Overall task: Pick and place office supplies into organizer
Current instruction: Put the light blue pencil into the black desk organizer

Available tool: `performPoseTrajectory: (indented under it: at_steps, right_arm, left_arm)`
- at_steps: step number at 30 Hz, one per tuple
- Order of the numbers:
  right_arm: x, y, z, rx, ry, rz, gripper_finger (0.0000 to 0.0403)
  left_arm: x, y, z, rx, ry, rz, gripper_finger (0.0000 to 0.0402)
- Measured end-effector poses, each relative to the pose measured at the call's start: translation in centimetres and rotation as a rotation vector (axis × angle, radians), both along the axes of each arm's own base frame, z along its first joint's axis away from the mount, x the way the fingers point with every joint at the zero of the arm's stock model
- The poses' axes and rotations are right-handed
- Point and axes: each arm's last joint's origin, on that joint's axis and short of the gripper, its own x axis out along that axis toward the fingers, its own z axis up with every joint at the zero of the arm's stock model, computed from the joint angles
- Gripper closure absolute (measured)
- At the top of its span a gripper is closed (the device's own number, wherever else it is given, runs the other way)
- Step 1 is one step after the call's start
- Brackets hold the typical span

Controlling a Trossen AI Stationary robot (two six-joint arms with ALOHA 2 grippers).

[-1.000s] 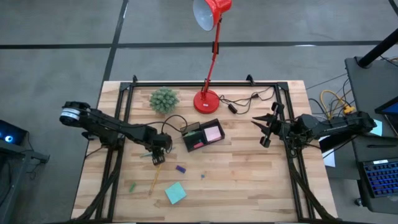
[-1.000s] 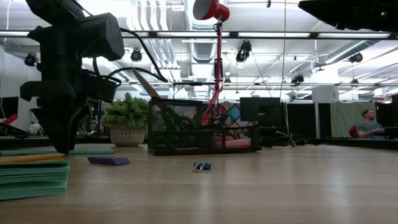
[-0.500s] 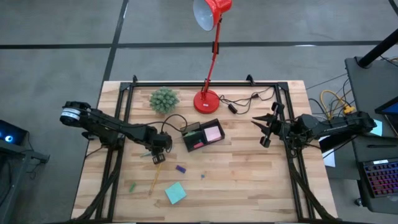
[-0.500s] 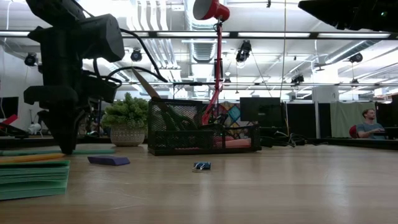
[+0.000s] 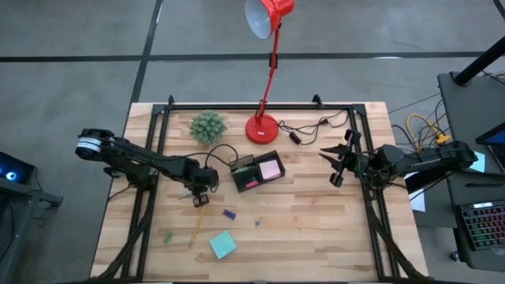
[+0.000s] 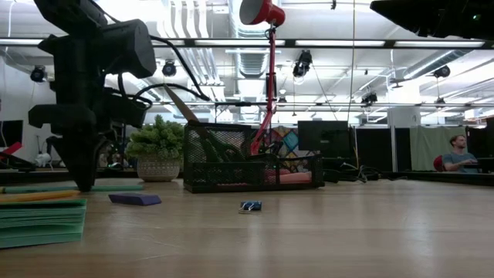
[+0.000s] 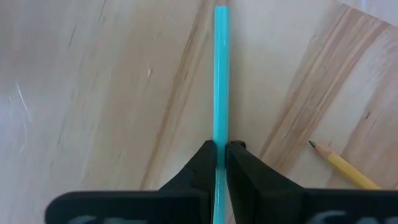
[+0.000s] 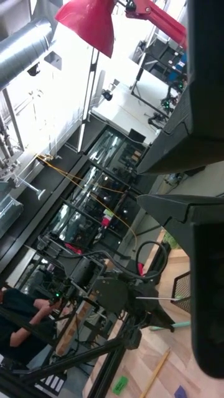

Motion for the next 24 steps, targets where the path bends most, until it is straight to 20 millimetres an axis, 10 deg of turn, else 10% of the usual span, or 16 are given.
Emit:
performPoseTrajectory:
  at_steps: [24]
  right_arm:
    - [0.0,0.0,0.0,-0.002,0.000,-0.001,0.0351]
  left_arm:
    - [-1.8,0.0,4.1,-0.073,-0.131,-0.018,0.0395]
